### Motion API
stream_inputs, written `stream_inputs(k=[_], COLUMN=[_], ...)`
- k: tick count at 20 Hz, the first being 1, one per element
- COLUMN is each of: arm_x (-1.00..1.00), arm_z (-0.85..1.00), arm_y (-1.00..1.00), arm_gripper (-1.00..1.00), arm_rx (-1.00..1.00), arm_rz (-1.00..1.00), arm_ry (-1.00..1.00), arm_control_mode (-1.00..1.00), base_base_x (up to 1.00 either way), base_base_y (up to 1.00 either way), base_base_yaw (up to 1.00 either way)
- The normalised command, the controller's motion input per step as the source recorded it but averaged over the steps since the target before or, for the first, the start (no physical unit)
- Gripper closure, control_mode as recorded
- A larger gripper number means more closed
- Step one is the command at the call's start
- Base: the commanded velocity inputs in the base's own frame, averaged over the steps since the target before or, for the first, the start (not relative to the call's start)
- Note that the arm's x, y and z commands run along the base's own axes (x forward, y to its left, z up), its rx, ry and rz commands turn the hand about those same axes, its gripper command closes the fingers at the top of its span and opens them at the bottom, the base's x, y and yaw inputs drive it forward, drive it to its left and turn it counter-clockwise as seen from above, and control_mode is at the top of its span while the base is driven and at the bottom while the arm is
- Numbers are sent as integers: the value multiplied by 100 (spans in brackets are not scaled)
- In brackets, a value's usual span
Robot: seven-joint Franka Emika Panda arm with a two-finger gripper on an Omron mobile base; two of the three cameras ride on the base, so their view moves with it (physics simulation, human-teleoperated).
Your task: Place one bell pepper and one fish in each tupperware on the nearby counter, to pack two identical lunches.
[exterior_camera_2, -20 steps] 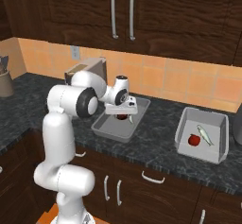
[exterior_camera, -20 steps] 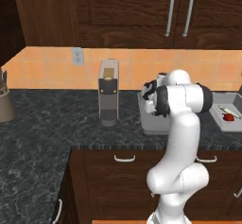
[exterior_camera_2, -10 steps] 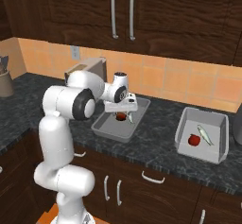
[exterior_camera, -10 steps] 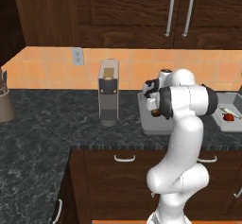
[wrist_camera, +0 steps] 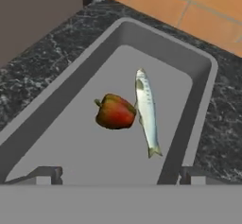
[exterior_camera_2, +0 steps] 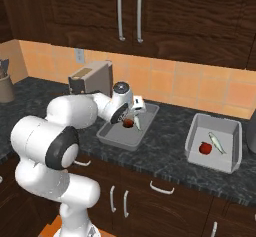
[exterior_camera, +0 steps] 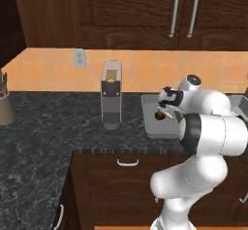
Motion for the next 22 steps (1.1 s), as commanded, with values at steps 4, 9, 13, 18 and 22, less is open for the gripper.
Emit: stream_inputs(k=[4, 9, 13, 18, 22], arm_x=[-100, -81, -46, -27, 0], arm_z=[62, 96, 79, 45, 0], arm_y=[0, 0, 0, 0, 1], arm_gripper=[-100, -100, -100, -100, -100], arm_rx=[-3, -1, 0, 0, -1], arm_rz=[0, 1, 0, 0, 0], arm_ry=[-58, -45, -29, -15, 0], arm_control_mode=[-100, -100, -100, -100, -100], base_base_x=[0, 0, 0, 0, 0], base_base_y=[0, 0, 0, 0, 0], base_base_yaw=[0, 0, 0, 0, 0])
